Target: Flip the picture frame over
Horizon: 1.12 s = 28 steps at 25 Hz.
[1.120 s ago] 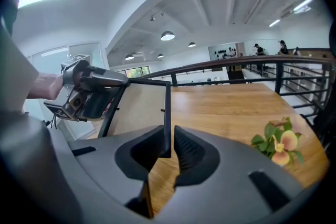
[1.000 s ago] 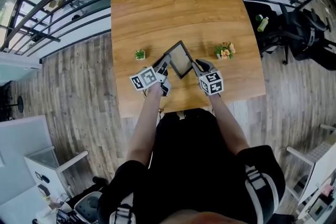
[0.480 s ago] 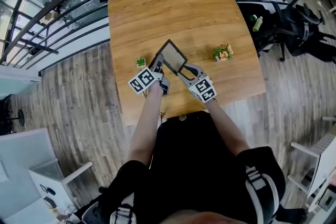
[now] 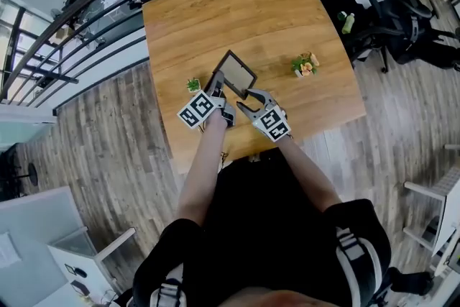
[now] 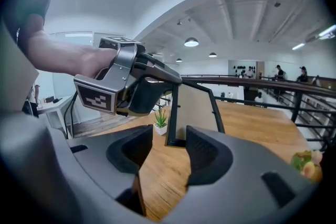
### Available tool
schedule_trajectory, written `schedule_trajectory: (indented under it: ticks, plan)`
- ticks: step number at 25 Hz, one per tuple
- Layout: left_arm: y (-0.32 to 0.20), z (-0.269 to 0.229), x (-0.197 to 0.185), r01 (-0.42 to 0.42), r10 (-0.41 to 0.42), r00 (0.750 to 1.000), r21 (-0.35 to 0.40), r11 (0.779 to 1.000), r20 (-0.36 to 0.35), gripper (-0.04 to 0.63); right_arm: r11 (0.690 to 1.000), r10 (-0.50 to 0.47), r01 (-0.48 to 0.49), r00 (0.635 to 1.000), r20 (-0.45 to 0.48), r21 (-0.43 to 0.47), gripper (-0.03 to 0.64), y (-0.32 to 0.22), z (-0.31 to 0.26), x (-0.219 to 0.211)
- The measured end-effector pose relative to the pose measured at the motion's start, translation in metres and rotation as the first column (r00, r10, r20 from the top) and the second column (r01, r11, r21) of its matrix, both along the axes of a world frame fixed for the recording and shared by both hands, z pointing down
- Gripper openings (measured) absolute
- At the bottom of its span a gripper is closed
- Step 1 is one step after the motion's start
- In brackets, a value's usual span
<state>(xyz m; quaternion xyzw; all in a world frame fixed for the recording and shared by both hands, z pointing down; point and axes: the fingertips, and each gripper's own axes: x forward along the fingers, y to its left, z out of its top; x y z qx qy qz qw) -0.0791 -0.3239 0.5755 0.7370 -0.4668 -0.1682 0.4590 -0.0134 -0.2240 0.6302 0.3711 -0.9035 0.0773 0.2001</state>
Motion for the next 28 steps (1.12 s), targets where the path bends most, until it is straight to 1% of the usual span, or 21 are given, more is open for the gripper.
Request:
schedule_trajectory:
  ticks: [3, 8, 10, 11, 13, 15, 18, 23, 28]
  plan:
    - [0.003, 0.003, 0.002, -0.01, 0.01, 1.0, -0.006, 1.0, 0.006, 0.078, 0.999, 0.043, -0.043, 0.999, -0.021, 0.008, 0.21, 0.0, 0.005, -0.001]
    - [0.013, 0.009, 0.012, -0.029, 0.029, 1.0, -0.024, 0.999, 0.001, 0.078, 0.992, 0.121, -0.117, 0.986, -0.117, 0.043, 0.216, -0.001, 0.017, 0.001]
    - [0.016, 0.008, 0.016, -0.038, 0.038, 0.999, -0.022, 0.999, 0.01, 0.078, 0.988, 0.155, -0.149, 0.978, -0.142, 0.049, 0.204, -0.003, 0.017, 0.005]
    - [0.017, 0.007, 0.018, -0.045, 0.045, 0.999, -0.021, 0.999, 0.015, 0.078, 0.985, 0.171, -0.167, 0.975, -0.143, 0.042, 0.164, -0.004, 0.017, 0.007]
    - [0.019, 0.005, 0.018, -0.059, 0.06, 0.998, -0.018, 0.998, 0.018, 0.078, 0.982, 0.191, -0.189, 0.973, -0.133, 0.023, 0.151, -0.005, 0.017, 0.009]
    - [0.021, 0.004, 0.016, -0.074, 0.074, 0.997, -0.017, 0.997, 0.015, 0.078, 0.981, 0.194, -0.192, 0.972, -0.134, 0.024, 0.137, -0.003, 0.016, 0.007]
    - [0.024, 0.007, 0.012, -0.087, 0.087, 0.996, -0.027, 0.996, 0.01, 0.079, 0.978, 0.207, -0.207, 0.969, -0.137, 0.02, 0.099, 0.0, 0.017, 0.006]
    - [0.026, 0.011, 0.009, -0.117, 0.118, 0.993, -0.033, 0.993, 0.005, 0.083, 0.976, 0.217, -0.217, 0.966, -0.144, 0.012, 0.086, 0.004, 0.019, 0.002]
    - [0.027, 0.013, 0.008, -0.146, 0.146, 0.989, -0.012, 0.989, -0.038, 0.084, 0.974, 0.225, -0.224, 0.967, -0.123, 0.018, 0.084, 0.008, 0.016, 0.0]
